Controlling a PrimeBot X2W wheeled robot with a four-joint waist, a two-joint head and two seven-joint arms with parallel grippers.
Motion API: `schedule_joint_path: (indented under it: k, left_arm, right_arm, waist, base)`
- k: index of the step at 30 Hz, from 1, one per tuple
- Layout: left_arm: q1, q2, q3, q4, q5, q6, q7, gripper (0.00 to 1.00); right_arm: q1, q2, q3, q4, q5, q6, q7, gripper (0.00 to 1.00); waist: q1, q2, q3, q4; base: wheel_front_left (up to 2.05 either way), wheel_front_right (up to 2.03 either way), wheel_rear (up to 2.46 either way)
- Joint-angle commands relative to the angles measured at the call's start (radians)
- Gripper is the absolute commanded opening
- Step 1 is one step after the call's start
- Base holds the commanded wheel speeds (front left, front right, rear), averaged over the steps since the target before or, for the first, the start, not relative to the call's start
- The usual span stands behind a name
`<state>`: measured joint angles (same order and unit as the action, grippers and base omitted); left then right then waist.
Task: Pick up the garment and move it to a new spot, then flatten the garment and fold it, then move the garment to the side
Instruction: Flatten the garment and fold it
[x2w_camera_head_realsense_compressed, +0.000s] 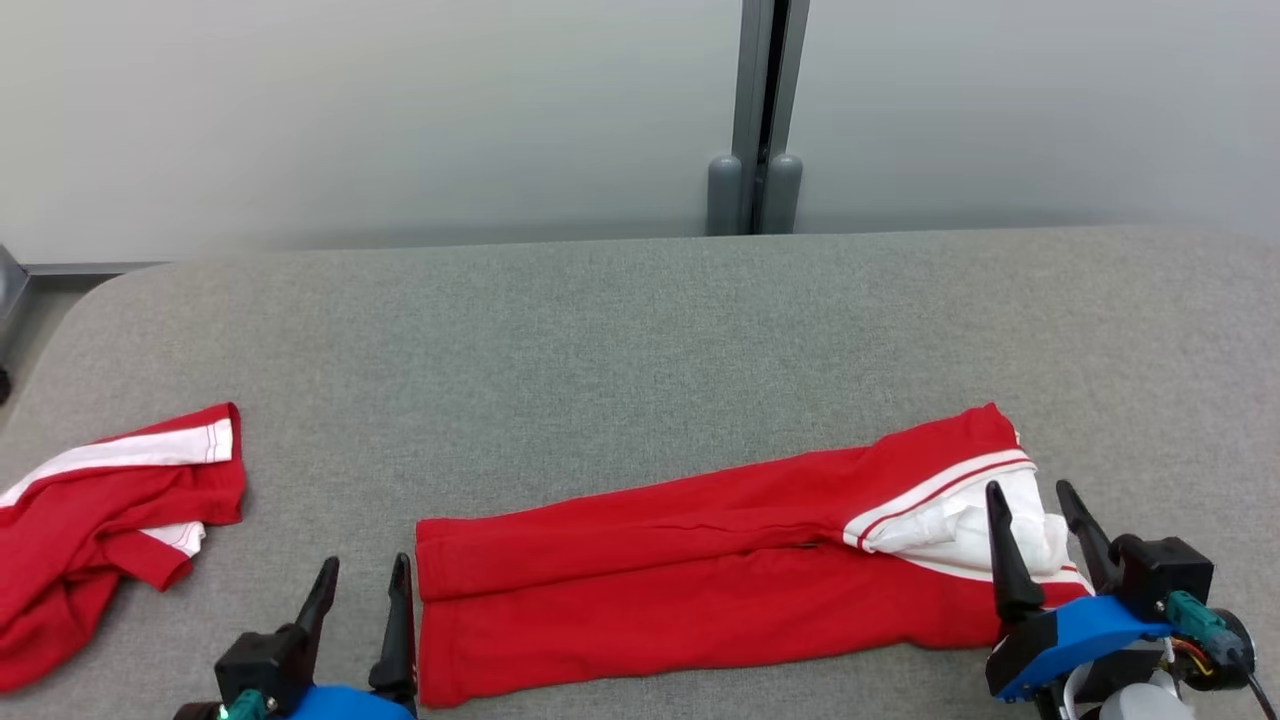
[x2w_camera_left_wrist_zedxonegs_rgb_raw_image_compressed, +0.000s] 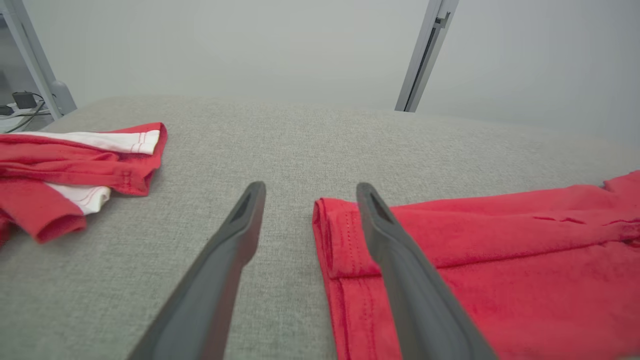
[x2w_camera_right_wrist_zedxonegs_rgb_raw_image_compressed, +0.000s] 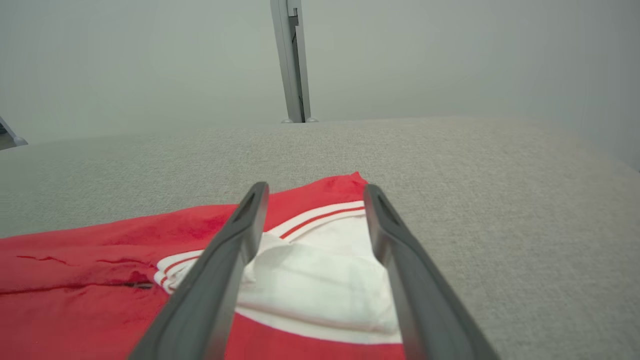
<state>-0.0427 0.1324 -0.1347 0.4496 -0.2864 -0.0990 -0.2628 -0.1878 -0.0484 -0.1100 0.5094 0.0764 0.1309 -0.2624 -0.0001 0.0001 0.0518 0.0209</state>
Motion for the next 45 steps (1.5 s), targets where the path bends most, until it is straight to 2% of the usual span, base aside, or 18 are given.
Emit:
schedule_joint_path:
  k: [1,11,18,21,29,36,39,41,42,43,45]
  left_arm:
    - [0.013,-0.006,0.007,-0.003,0.010,-0.003,-0.002,1.00]
    - [0.103,-0.055,0.014,0.010,0.114,-0.017,-0.002,1.00]
    - [0.095,-0.065,0.027,0.014,0.130,-0.025,-0.002,1.00]
    - [0.084,-0.068,0.030,0.018,0.126,-0.028,-0.002,1.00]
    - [0.031,-0.050,-0.008,0.019,0.092,-0.034,-0.002,1.00]
    - [-0.014,-0.014,-0.069,0.028,0.016,-0.032,-0.002,1.00]
    - [-0.023,-0.001,-0.089,0.028,-0.004,-0.032,-0.002,1.00]
    - [-0.031,0.013,-0.092,0.029,-0.016,-0.032,-0.002,1.00]
    - [-0.031,0.015,-0.091,0.029,-0.020,-0.032,-0.002,1.00]
    - [-0.030,0.016,-0.089,0.029,-0.022,-0.032,-0.002,1.00]
    - [-0.025,0.020,-0.084,0.028,-0.022,-0.032,-0.002,1.00]
  right_arm:
    - [0.022,-0.005,0.001,-0.002,-0.007,0.000,-0.003,1.00]
    - [0.087,-0.004,0.063,0.031,-0.036,0.000,-0.003,1.00]
    - [0.077,-0.004,0.063,0.042,-0.020,0.000,-0.003,1.00]
    - [0.055,-0.004,0.037,0.061,-0.010,0.000,-0.003,1.00]
    - [-0.101,-0.004,-0.066,0.169,-0.101,0.000,0.003,1.00]
    - [-0.190,-0.005,-0.189,0.309,-0.201,0.000,0.073,1.00]
    - [-0.188,-0.003,-0.233,0.383,-0.209,-0.001,0.091,1.00]
    - [-0.179,-0.001,-0.238,0.475,-0.177,-0.001,0.100,1.00]
    - [-0.178,0.001,-0.234,0.502,-0.167,-0.002,0.093,0.37]
    - [-0.179,0.003,-0.227,0.526,-0.156,-0.002,0.085,0.00]
    - [-0.178,0.006,-0.231,0.551,-0.143,-0.001,0.066,0.00]
  waist:
    - [0.0001,-0.0001,-0.011,-0.004]
    - [0.0001,-0.0001,-0.058,0.000]
    - [0.0001,-0.0001,-0.053,0.004]
    - [0.0001,-0.0001,-0.043,0.004]
    - [0.0001,-0.0001,0.071,0.014]
    - [0.0001,-0.0001,0.133,0.037]
    - [0.0001,-0.0001,0.145,0.043]
    - [0.0001,-0.0001,0.146,0.045]
    - [0.0001,-0.0001,0.144,0.043]
    - [0.0001,-0.0001,0.142,0.040]
    - [0.0001,-0.0001,0.137,0.029]
  base:
    - [0.00,0.00,0.00]
    - [0.00,0.00,0.00]
    - [0.00,0.00,0.00]
    - [0.00,0.00,0.00]
    - [0.00,0.00,0.00]
    - [0.00,0.00,0.00]
    - [0.00,0.00,0.00]
    - [0.00,0.00,0.00]
    - [0.00,0.00,0.00]
    - [0.00,0.00,0.00]
    - [0.00,0.00,0.00]
